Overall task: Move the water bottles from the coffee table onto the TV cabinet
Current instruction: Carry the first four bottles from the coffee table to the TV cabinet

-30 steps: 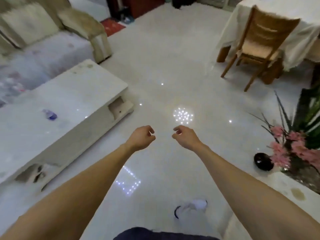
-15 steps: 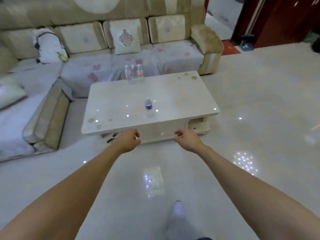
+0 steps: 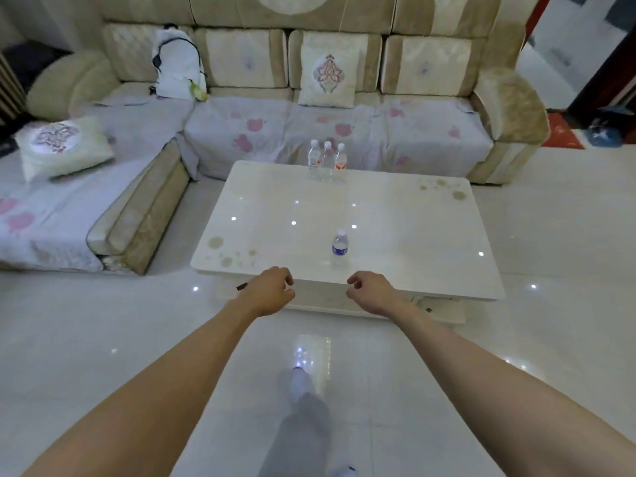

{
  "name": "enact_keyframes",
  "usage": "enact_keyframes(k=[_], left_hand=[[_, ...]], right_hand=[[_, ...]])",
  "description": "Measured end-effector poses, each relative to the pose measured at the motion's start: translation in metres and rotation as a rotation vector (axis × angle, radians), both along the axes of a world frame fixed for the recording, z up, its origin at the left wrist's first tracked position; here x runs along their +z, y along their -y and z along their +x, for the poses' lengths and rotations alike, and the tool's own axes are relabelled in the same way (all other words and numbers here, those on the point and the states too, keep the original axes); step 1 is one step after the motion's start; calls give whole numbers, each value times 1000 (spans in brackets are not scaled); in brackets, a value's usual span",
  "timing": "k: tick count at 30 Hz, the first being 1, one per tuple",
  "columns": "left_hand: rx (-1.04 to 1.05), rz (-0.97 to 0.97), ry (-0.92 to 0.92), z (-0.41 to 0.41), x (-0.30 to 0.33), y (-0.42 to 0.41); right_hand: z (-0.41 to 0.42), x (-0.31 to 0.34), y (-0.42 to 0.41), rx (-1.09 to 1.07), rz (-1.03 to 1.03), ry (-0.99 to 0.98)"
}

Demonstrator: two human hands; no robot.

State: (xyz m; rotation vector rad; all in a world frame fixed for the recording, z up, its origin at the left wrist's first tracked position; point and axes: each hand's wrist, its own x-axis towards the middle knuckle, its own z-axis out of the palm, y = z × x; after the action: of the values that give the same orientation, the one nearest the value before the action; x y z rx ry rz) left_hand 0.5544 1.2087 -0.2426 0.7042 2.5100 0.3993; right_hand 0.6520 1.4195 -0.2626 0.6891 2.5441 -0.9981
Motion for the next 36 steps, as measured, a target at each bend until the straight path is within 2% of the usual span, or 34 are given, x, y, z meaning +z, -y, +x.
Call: enact_keyframes(k=[9, 14, 21, 30, 33, 36], left_hand=[[60, 26, 145, -147, -57, -66], [87, 57, 198, -202, -82, -102], [-51, -55, 252, -250, -121, -155], [98, -49, 309, -281, -161, -196], [143, -55, 322, -288, -171, -198], [207, -52, 335, -295, -175, -192]], right_hand=[[-139, -46, -61, 20, 100, 136], [-202, -72, -72, -13, 111, 139], [-258, -123, -92, -4, 72, 196], [-312, -202, -131, 69, 76, 320], [-317, -217, -133, 132, 60, 389], [-321, -222, -136, 154, 103, 366]])
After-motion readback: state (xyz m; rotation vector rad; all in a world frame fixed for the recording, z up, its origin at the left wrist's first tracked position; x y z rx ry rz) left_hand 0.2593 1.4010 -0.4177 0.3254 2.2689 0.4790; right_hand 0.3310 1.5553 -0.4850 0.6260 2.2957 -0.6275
